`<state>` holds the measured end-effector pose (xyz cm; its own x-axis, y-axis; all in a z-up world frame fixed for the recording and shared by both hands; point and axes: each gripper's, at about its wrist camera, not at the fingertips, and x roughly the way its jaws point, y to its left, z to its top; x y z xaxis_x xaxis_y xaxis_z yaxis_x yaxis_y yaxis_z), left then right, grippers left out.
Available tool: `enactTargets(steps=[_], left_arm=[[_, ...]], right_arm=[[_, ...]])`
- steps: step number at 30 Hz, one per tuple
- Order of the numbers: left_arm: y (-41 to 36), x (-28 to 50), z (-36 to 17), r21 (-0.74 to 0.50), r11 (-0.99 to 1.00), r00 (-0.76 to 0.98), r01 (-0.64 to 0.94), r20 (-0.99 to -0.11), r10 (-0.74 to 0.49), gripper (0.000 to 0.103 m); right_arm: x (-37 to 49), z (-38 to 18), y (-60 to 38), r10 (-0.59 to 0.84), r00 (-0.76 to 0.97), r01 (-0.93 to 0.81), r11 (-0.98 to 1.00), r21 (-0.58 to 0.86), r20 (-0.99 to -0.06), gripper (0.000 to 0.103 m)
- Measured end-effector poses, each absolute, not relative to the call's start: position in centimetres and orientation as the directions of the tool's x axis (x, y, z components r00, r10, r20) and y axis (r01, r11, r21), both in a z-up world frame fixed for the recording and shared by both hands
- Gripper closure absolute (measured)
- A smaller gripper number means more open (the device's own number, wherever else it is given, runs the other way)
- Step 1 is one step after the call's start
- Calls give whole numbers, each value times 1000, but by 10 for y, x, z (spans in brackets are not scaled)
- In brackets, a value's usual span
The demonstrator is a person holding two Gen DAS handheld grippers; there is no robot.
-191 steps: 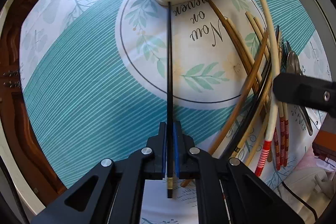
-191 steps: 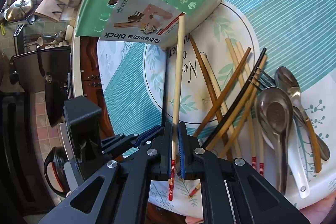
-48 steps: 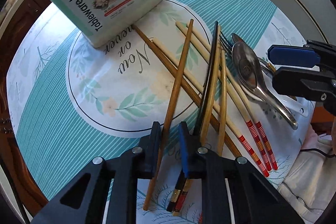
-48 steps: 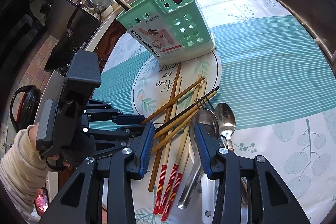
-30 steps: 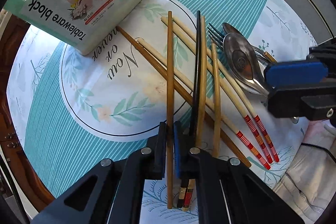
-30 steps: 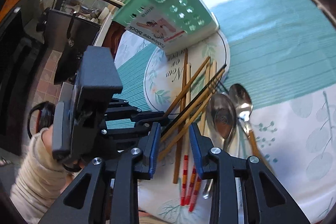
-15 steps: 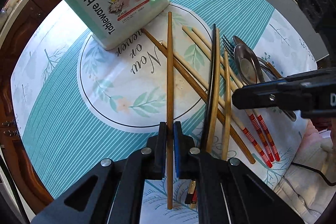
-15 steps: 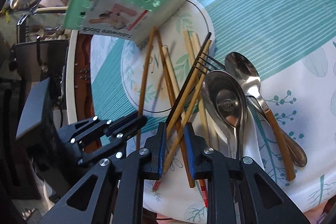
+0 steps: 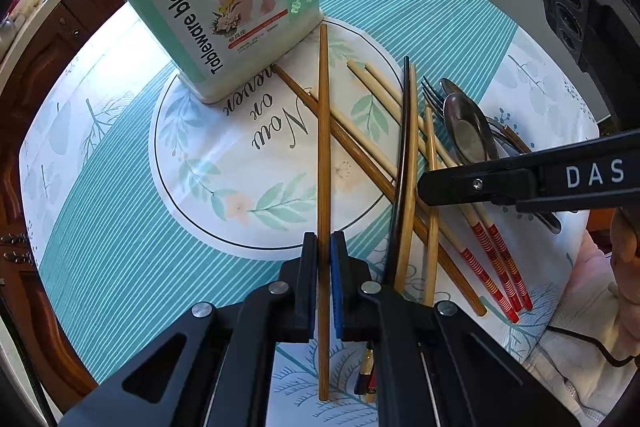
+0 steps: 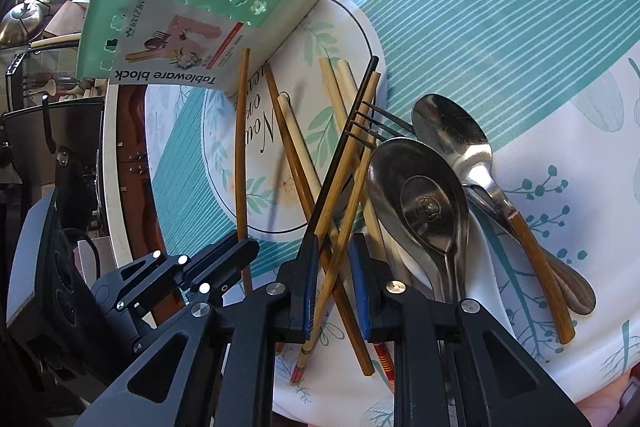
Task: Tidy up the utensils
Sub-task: 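Grasp a plain wooden chopstick with left tool while right tool grasps a red-tipped chopstick, then lift both held chopsticks upright over the green holder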
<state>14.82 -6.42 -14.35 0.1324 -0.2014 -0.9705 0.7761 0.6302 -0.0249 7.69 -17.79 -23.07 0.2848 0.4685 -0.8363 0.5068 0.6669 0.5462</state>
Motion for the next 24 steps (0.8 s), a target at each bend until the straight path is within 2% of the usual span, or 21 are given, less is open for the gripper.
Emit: enactTargets(steps=[3, 5, 9, 24], left_arm=[[-63, 148, -144, -26, 630, 133, 776, -970, -204, 99], [-66, 148, -147, -26, 632, 134, 775, -970, -204, 99], [-63, 148, -146, -25, 637, 137, 771, -969, -205, 99], [-50, 131, -122, -6, 642, 183, 766, -956, -227, 99]], right_arm=[[77, -234, -178, 457, 279, 514, 672, 533, -845, 86], [76, -236, -176, 447, 271, 519, 678, 521, -852, 94], [75, -240, -175, 446, 275, 528, 671, 521, -852, 97], [44, -207, -188, 492, 347, 478, 640, 602, -799, 97]])
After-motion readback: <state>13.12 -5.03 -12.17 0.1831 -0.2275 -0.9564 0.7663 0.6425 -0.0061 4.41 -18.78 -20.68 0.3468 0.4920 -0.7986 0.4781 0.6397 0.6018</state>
